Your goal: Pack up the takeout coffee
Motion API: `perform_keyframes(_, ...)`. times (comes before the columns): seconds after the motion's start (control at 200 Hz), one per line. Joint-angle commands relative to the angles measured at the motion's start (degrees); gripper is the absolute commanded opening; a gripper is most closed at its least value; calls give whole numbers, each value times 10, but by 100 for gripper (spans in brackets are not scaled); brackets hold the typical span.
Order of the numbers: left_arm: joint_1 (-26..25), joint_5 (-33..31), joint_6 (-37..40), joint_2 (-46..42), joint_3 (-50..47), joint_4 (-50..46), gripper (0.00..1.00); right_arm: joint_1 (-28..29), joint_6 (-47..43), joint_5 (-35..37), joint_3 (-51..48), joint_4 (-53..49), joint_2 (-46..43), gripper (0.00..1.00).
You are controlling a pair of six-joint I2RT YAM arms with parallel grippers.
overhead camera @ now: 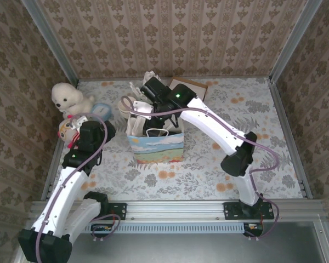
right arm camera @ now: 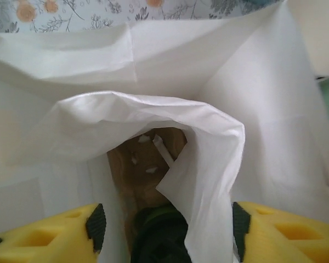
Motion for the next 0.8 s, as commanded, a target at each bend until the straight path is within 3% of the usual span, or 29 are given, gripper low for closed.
perform_keyframes(0.0, 9, -12, -63, 11, -21, 25, 100, 2, 42, 24, -40, 91, -86, 73)
perform_keyframes(0.085, 15, -16, -84, 26, -29, 20, 100, 2, 98, 56, -78, 158, -121, 86)
perform_keyframes(0.125, 17, -9, -94, 34, -35, 20, 100, 2, 127, 77, -98, 192, -137, 100)
perform_keyframes(0.27, 20, 44, -123, 60, -52, 22, 100, 2, 247, 158, -184, 296, -214, 100)
perform_keyframes(0.38, 19, 76, -143, 74, -61, 19, 100, -14, 343, 172, -341, 416, -317, 100)
perform_keyframes(0.565, 18, 126, -182, 88, -82, 17, 100, -150, 647, 96, -602, 509, -469, 100)
perform_keyframes(0.725, 17, 171, -182, 134, -81, 16, 100, -217, 776, 134, -756, 488, -559, 100)
perform_keyframes(0.795, 16, 183, -178, 164, -73, 12, 100, -242, 819, 109, -821, 518, -580, 100)
